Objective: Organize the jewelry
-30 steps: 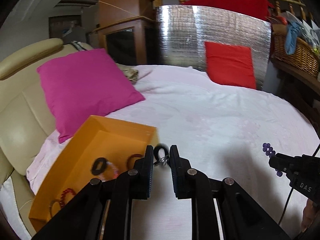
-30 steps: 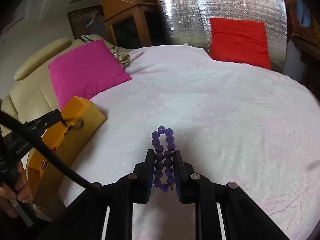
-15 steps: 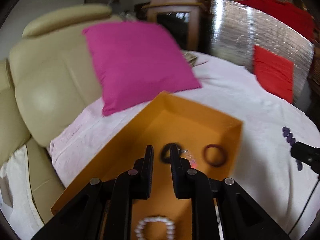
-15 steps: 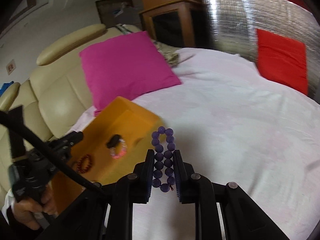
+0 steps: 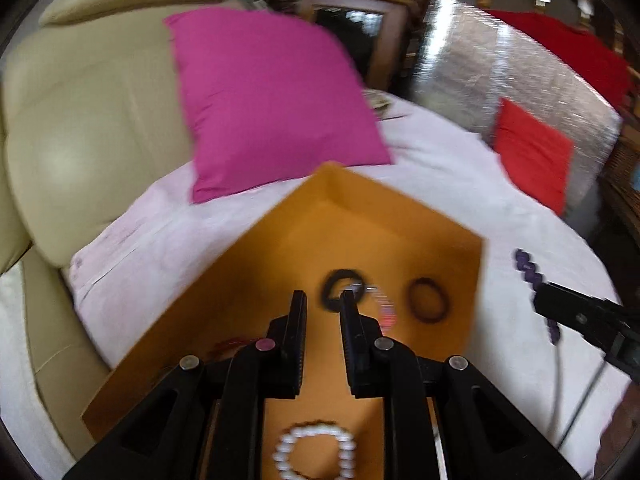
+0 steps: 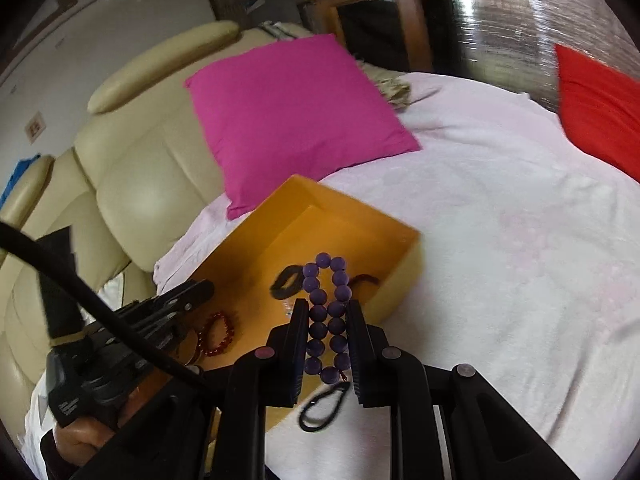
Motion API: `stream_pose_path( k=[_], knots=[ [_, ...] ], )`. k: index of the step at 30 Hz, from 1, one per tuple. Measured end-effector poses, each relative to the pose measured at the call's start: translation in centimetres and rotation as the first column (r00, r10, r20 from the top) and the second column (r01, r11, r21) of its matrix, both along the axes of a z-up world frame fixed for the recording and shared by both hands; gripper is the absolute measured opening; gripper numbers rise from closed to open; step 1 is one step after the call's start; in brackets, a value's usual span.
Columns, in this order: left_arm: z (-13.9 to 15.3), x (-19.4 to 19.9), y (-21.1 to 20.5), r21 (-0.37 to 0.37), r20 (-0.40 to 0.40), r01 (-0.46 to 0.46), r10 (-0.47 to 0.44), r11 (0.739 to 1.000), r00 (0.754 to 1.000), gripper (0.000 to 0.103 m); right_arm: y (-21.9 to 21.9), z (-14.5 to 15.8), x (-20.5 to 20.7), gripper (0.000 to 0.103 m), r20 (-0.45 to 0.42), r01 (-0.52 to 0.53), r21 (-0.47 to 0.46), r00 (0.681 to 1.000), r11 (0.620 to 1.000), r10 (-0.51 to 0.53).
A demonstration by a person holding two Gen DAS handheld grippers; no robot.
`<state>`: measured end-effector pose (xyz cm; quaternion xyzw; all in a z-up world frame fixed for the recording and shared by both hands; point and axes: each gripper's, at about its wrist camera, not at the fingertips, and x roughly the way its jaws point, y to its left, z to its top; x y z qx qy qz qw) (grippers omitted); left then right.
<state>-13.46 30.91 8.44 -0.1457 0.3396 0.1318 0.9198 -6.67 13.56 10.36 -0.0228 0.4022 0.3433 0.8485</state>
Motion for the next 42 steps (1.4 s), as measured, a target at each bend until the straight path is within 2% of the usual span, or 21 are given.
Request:
stream_pose_path(
  k=[5, 7, 9, 11, 13, 14, 15, 16, 17, 19, 22, 27, 30, 33, 36, 39, 42],
  knots=[
    [1.5, -0.9, -4.5, 0.033, 0.051, 0.144, -0.145, 0.989, 0.988, 0.017, -4.6, 0.4, 0.0, 0.02, 0.022, 0.082, -0.02, 0.996, 0.996, -0.082],
    [2.0, -1.8, -7.2, 0.075, 0.066, 0.205, -0.21, 0.976, 0.975, 0.017, -7.2, 0.3, -0.5, 0.02, 0.032, 0.113, -0.027, 0.993, 0.993, -0.112],
    [2.1, -2.6, -10.4, 0.157, 0.061, 0.264, -0.276, 0.952, 0.959, 0.023, -9.3, 0.1, -0.8, 0.02, 0.033, 0.138, -0.031, 0.99, 0.99, -0.137],
    [1.3, -3.2, -14.1, 0.297, 0.033, 0.276, -0.298, 0.914, 0.954, 0.061, -11.9, -0.4, -0.9, 0.02, 0.036, 0.175, -0.037, 0.984, 0.984, -0.174],
    [0.1, -3.1, -16.5, 0.393, 0.002, 0.296, -0.323, 0.87, 0.946, 0.065, -14.0, -1.2, -1.0, 0.02, 0.02, 0.2, -0.033, 0.98, 0.979, -0.199],
    [-0.8, -2.8, -18.0, 0.455, -0.033, 0.318, -0.341, 0.832, 0.939, 0.065, -15.2, -1.7, -0.9, 0.02, 0.009, 0.217, -0.028, 0.976, 0.976, -0.216],
    [-1.4, -2.6, -18.9, 0.5, -0.058, 0.319, -0.337, 0.805, 0.94, 0.065, -16.3, -2.4, -0.8, 0.02, -0.004, 0.233, -0.021, 0.972, 0.972, -0.233],
    [-2.8, -2.1, -20.1, 0.587, -0.102, 0.306, -0.306, 0.75, 0.947, 0.065, -16.9, -2.8, -0.8, 0.02, -0.014, 0.242, -0.015, 0.97, 0.97, -0.242],
    [-3.8, -1.8, -20.7, 0.635, -0.129, 0.301, -0.286, 0.712, 0.95, 0.065, -17.9, -3.5, -0.6, 0.02, -0.03, 0.258, -0.005, 0.966, 0.966, -0.258],
    [-5.2, -1.3, -21.6, 0.671, -0.165, 0.317, -0.281, 0.67, 0.945, 0.065, -19.1, -4.4, -0.4, 0.02, -0.042, 0.28, 0.004, 0.959, 0.96, -0.279],
    [-6.6, -0.9, -21.5, 0.662, -0.194, 0.331, -0.273, 0.673, 0.942, 0.065, -20.9, -5.6, 0.0, 0.02, -0.066, 0.302, 0.025, 0.952, 0.953, -0.3],
    [-7.8, 0.5, -18.5, 0.5, -0.228, 0.323, -0.237, 0.804, 0.944, 0.065, -22.1, -6.2, 1.0, 0.02, -0.105, 0.318, 0.047, 0.944, 0.947, -0.312],
    [-7.4, 1.4, -17.3, 0.446, -0.214, 0.289, -0.212, 0.847, 0.954, 0.065, -21.9, -5.8, 1.1, 0.02, -0.11, 0.302, 0.075, 0.95, 0.95, -0.293],
    [-7.3, 2.1, -16.9, 0.421, -0.216, 0.295, -0.221, 0.858, 0.951, 0.065, -21.4, -5.7, 1.0, 0.02, -0.108, 0.28, 0.086, 0.956, 0.956, -0.271],
    [-7.6, 2.5, -17.2, 0.433, -0.223, 0.309, -0.232, 0.847, 0.947, 0.065, -20.9, -5.8, 0.9, 0.02, -0.116, 0.267, 0.084, 0.96, 0.96, -0.256],
    [-7.6, 3.1, -16.9, 0.423, -0.22, 0.323, -0.25, 0.847, 0.943, 0.064, -20.9, -5.8, 0.8, 0.02, -0.12, 0.263, 0.085, 0.96, 0.961, -0.252],
    [-7.5, 3.2, -17.0, 0.421, -0.221, 0.338, -0.266, 0.842, 0.938, 0.044, -21.2, -5.5, 0.6, 0.02, -0.11, 0.27, 0.095, 0.959, 0.958, -0.259]
  ],
)
